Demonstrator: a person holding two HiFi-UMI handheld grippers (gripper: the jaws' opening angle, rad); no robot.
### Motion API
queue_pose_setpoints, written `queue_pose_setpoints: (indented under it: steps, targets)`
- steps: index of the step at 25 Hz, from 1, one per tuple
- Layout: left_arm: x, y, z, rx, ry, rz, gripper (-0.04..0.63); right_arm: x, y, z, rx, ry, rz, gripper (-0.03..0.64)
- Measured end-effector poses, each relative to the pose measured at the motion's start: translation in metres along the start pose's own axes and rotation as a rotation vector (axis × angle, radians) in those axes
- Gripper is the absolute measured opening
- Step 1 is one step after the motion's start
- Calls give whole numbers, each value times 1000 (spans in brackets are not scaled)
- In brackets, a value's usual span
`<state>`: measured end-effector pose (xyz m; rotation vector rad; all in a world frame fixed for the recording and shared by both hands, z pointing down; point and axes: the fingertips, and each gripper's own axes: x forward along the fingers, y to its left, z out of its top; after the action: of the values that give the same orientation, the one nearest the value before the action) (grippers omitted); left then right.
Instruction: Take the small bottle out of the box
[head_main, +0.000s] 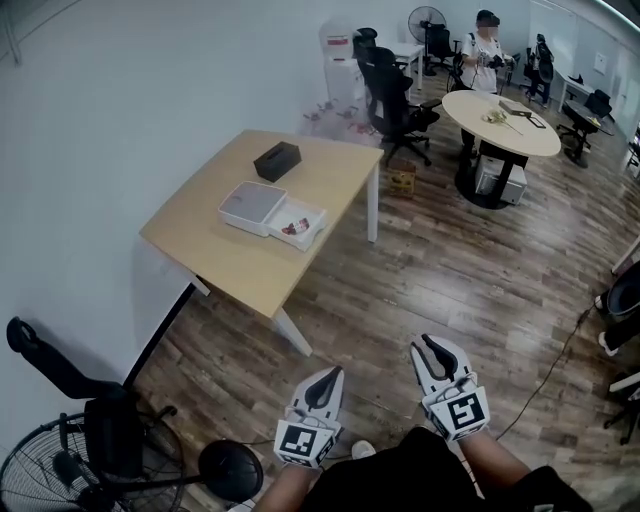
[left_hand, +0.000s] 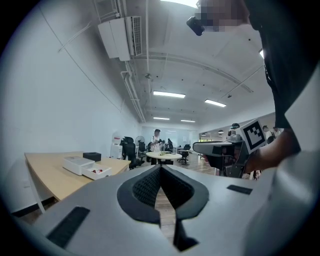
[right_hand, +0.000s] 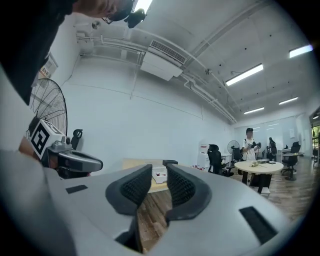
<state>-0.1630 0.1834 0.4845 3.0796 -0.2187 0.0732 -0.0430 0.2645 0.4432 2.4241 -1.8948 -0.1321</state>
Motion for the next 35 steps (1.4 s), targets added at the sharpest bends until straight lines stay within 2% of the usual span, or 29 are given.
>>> queue_pose_setpoints:
  steps: [2, 9, 11, 13, 19, 25, 35]
  targets:
    - [4, 8, 0, -2, 7, 4, 9, 11, 0, 0, -10, 4, 10, 174]
    - [39, 35, 0, 1, 17, -2, 9, 57, -9, -6, -1, -14, 39, 501]
    - [54, 45, 1, 5, 18, 15, 10, 72, -16, -6, -11, -26, 60, 567]
    - [70, 54, 4, 6, 22, 39, 9, 87, -27, -6, -20, -26, 75, 586]
    - [122, 78, 9, 15, 27, 87, 9, 132, -72, -10, 2, -22, 123, 586]
    - [169, 97, 12, 16, 48, 139, 10, 172, -109, -21, -46, -9, 203, 586]
    - [222, 130, 21, 63, 52, 233, 10, 236, -142, -37, -46, -1, 314, 586]
